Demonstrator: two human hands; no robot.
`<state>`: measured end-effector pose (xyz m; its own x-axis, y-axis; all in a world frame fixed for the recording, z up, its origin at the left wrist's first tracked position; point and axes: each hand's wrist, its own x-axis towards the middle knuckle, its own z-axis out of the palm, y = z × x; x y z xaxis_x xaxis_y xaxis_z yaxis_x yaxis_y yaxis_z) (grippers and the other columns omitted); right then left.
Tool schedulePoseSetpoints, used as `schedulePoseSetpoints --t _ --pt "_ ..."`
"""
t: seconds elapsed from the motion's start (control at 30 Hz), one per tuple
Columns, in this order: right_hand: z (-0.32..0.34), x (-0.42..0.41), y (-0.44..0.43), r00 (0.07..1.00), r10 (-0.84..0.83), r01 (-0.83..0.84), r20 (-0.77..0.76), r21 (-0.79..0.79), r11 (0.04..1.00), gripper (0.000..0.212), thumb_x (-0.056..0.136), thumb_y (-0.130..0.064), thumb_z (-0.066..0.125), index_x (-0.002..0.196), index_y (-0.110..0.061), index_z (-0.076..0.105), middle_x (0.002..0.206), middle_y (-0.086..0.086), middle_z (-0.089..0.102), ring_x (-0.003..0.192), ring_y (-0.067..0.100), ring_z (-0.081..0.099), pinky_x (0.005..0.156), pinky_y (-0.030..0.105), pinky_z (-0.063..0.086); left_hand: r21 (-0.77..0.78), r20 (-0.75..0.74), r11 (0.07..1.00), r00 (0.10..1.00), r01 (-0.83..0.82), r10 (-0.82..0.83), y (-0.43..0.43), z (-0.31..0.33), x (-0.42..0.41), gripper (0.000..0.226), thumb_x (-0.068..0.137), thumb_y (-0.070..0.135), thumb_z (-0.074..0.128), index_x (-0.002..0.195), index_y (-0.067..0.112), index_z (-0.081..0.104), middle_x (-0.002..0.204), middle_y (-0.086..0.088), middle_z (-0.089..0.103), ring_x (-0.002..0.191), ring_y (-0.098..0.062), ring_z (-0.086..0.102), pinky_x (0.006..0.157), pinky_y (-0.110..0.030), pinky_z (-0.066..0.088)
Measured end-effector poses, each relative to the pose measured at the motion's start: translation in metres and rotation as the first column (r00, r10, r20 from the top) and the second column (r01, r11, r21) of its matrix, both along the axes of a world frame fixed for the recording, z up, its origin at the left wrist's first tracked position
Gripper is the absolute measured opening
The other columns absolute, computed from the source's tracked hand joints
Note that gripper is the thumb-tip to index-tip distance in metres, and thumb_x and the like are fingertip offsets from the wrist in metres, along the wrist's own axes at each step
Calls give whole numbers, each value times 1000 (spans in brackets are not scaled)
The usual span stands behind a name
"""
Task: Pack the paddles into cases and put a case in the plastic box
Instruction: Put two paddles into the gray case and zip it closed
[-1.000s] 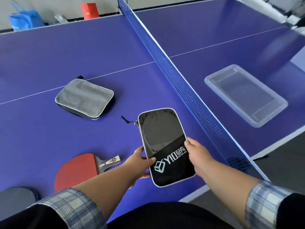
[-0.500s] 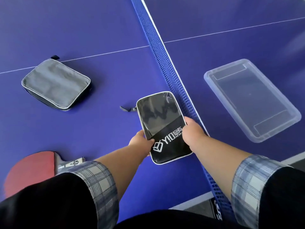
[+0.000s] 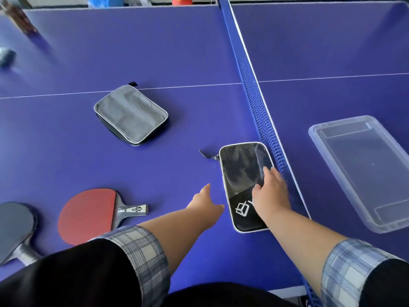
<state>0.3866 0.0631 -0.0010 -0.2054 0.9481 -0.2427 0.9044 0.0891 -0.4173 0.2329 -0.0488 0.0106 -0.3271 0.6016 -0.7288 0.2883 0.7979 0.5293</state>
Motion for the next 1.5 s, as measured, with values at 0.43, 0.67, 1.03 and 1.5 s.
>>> schedulePoseSetpoints --t 0.43,0.67,1.03,1.5 --pt "29 -149 -103 967 244 -235 65 -122 964 66 97 -33 54 155 -16 27 159 3 31 146 23 26 117 38 28 96 -88 965 963 -245 254 -129 29 -170 73 92 44 56 154 31 18 121 4 50 79 -12 60 72 -31 53" --pt "36 -265 -146 976 216 -219 -42 -228 949 62 94 -39 58 149 -21 38 154 4 36 137 26 42 107 40 41 158 -47 940 949 -302 312 -168 34 -251 64 96 43 51 152 30 25 107 20 55 80 -7 58 65 -21 41" --pt "44 -365 -18 961 276 -277 -27 -106 955 65 89 -41 61 147 -19 42 148 6 42 131 29 45 102 40 46 182 58 859 877 -479 477 -73 6 -316 61 98 39 48 153 25 25 145 7 48 95 -21 62 75 -29 45" --pt "-38 -393 79 933 353 -361 -76 -189 913 55 96 -27 57 146 -40 39 149 6 35 121 32 48 92 46 52 168 38 756 770 -633 637 16 -55 -337 60 91 29 52 147 35 30 94 11 64 72 -15 61 55 -26 45"
